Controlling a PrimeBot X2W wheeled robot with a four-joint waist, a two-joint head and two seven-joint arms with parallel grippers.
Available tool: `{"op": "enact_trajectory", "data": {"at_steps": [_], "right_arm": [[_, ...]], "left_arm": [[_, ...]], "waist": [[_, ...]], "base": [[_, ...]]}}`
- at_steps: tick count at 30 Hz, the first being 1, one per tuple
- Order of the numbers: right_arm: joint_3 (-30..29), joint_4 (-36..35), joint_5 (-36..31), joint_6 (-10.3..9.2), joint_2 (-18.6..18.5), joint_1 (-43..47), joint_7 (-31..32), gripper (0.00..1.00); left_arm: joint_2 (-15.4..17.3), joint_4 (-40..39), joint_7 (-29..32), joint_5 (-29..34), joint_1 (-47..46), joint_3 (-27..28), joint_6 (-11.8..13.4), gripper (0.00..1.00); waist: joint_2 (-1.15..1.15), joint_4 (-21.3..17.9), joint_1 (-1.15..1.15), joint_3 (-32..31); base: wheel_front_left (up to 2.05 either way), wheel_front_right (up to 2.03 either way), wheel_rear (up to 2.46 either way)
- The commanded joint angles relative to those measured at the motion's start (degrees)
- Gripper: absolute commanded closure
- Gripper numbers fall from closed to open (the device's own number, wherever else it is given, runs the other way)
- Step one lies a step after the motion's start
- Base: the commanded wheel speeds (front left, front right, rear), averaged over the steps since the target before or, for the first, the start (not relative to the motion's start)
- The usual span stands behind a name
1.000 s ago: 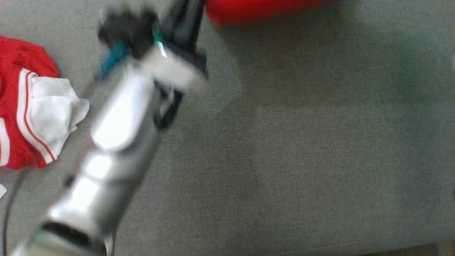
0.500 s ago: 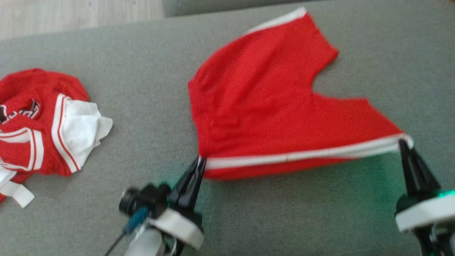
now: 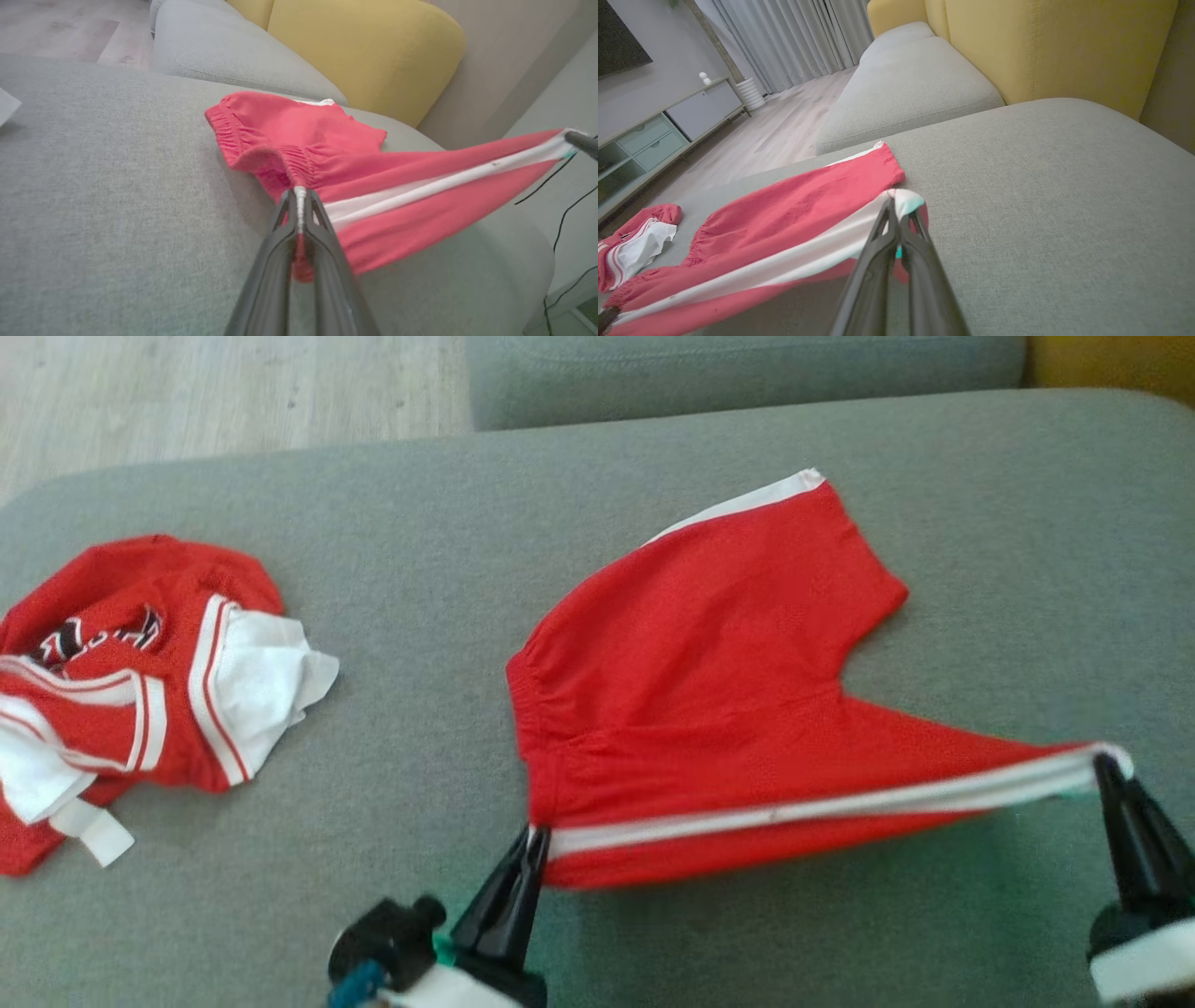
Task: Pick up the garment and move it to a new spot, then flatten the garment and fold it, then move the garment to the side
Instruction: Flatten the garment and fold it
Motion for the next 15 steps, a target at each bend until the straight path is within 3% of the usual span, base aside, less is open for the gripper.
{"op": "enact_trajectory", "data": {"at_steps": [1,10,15], "right_arm": [[-0.1,-1.4,-0.3,-0.05,-2.0,-5.0,0.7,1.0],[3.7,7.0,-0.1,-0.05,-7.8,-21.8,3.7,1.0],[7.9,14.7,1.0,-0.05,-10.9,-32.8,3.9,1.0]], "left_arm": [[-0.7,-2.6,0.6,-1.4,-4.2,2.3,0.2,1.0],[-3.0,-0.5,4.6,-7.4,-18.5,1.3,0.3,1.0],[-3.3,5.0,6.5,-11.1,-27.5,0.5,2.9,1.0]], "waist": [[-0.01,1.2,0.01,1.6],[-0.01,4.4,0.01,8.4],[-0.01,5.4,0.01,11.8]], "base": [[0.0,0.0,0.0],[0.0,0.0,0.0],[0.0,0.0,0.0]]}}
